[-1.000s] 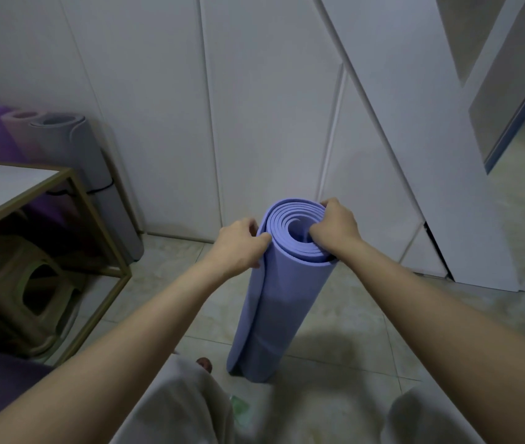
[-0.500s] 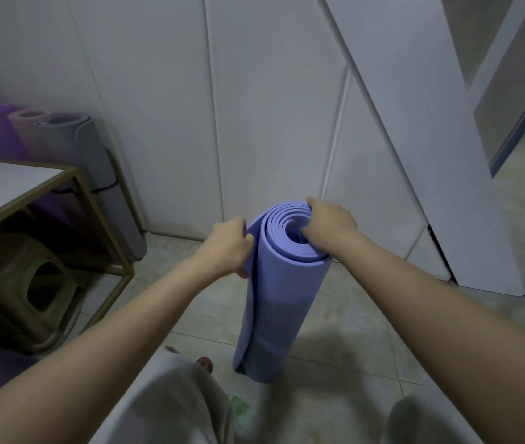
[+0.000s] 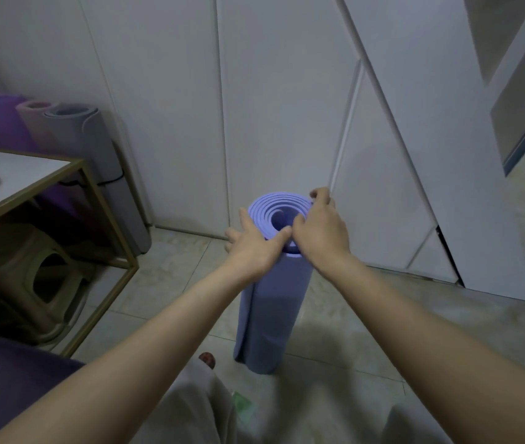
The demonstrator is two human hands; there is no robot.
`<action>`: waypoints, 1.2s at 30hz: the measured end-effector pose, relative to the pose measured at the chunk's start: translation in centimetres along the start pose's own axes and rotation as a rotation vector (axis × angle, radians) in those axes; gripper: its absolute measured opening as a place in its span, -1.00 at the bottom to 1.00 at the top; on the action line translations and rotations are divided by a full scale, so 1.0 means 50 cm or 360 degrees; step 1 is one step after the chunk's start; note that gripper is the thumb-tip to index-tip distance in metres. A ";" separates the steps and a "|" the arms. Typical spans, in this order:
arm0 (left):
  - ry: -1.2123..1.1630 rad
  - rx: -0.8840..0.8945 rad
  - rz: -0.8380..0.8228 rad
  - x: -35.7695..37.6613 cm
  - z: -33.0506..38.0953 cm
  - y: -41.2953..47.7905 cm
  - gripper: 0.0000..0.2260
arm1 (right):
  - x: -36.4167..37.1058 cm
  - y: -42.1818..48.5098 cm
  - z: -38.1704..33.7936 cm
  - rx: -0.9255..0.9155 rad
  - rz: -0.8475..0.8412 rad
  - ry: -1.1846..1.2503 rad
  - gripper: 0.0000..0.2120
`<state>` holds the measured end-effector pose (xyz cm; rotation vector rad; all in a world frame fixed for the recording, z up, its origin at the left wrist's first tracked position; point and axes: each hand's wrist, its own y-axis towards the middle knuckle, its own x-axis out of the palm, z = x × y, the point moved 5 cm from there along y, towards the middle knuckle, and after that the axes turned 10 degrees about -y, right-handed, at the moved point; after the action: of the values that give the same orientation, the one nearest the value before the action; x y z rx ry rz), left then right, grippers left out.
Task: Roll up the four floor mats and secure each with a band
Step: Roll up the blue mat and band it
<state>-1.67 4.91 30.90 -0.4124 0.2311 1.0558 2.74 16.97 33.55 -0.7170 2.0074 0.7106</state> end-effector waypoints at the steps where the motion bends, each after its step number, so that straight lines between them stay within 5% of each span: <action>1: -0.0019 0.0011 0.0075 -0.004 -0.005 0.004 -0.27 | 0.006 -0.014 -0.006 -0.0091 0.0052 0.0047 -0.73; 3: -0.0101 0.0016 0.0185 -0.019 -0.014 0.017 -0.38 | 0.018 -0.042 -0.017 -0.0339 0.0120 0.0040 -0.79; 8: -0.0083 0.0069 0.0204 -0.056 -0.020 0.024 -0.56 | 0.051 -0.090 -0.043 -0.0868 0.0047 -0.0397 -0.43; 10: -0.0021 0.0179 0.0246 -0.071 -0.013 0.021 -0.68 | 0.051 -0.099 -0.061 -0.1009 -0.0037 -0.0673 -0.42; 16: -0.0219 -0.0035 0.0151 -0.086 -0.023 -0.001 -0.51 | 0.059 -0.078 -0.090 -0.0637 -0.0190 -0.0892 -0.19; 21: -0.0205 0.0095 0.0030 -0.093 -0.025 -0.025 -0.56 | 0.062 -0.074 -0.094 -0.0650 -0.0051 -0.0859 -0.32; 26: 0.0057 0.0443 0.0233 -0.134 -0.046 -0.029 -0.95 | 0.054 -0.109 -0.130 -0.0944 -0.0037 -0.0802 -0.52; 31: -0.0210 0.0633 0.0322 -0.193 -0.078 -0.054 -0.61 | 0.071 -0.138 -0.214 -0.1209 0.0071 -0.0833 -0.51; 33: 0.0052 0.0766 0.0330 -0.227 -0.085 -0.070 -0.43 | 0.088 -0.147 -0.248 -0.1315 0.0079 -0.0866 -0.44; 36: 0.0560 0.0769 0.0393 -0.283 -0.114 -0.090 -0.48 | 0.108 -0.173 -0.300 -0.1531 0.0152 -0.0800 -0.44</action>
<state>-4.39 -10.70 32.09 -0.1285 0.8499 1.1208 -1.60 -0.64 34.03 -0.8507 1.1741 1.7586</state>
